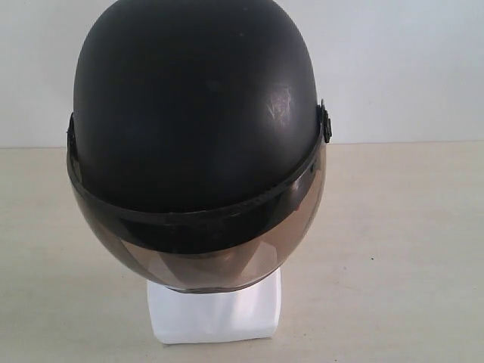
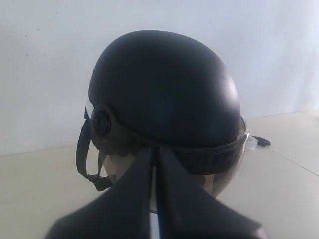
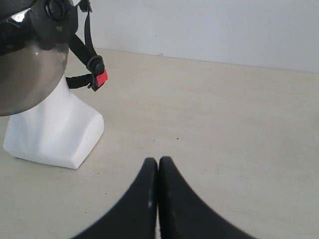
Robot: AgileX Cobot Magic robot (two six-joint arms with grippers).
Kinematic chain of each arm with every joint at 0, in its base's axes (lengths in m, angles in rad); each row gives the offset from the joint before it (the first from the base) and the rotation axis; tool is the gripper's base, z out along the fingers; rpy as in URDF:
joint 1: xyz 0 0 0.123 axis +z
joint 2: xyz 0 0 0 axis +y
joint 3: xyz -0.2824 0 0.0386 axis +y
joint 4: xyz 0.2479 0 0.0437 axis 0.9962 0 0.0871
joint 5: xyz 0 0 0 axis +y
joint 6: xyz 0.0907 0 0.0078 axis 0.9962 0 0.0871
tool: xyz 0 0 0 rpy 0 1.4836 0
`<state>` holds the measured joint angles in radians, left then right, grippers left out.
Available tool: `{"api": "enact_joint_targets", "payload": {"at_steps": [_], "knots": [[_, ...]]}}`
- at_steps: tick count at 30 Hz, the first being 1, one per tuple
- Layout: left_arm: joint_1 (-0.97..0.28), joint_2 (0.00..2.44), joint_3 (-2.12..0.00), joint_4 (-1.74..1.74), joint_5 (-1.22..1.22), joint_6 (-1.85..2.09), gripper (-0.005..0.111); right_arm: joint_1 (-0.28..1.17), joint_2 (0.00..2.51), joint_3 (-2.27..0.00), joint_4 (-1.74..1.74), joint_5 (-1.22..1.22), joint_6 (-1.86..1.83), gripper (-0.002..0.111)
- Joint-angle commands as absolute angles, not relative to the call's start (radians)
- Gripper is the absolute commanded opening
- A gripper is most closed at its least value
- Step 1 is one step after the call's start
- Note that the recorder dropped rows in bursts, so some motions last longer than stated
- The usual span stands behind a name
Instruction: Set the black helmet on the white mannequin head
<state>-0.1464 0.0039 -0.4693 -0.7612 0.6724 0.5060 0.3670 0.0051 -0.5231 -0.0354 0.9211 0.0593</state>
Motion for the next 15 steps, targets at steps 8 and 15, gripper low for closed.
{"api": "enact_joint_targets", "payload": {"at_steps": [8,15], "knots": [[-0.144,0.0,-0.467,-0.739,0.657,0.575,0.004,0.368,0.0,-0.519,-0.037,0.914,0.063,0.0],[-0.144,0.0,-0.494,-0.689,0.441,0.575,0.004,0.368,0.0,-0.519,-0.037,0.914,0.063,0.0]]}}
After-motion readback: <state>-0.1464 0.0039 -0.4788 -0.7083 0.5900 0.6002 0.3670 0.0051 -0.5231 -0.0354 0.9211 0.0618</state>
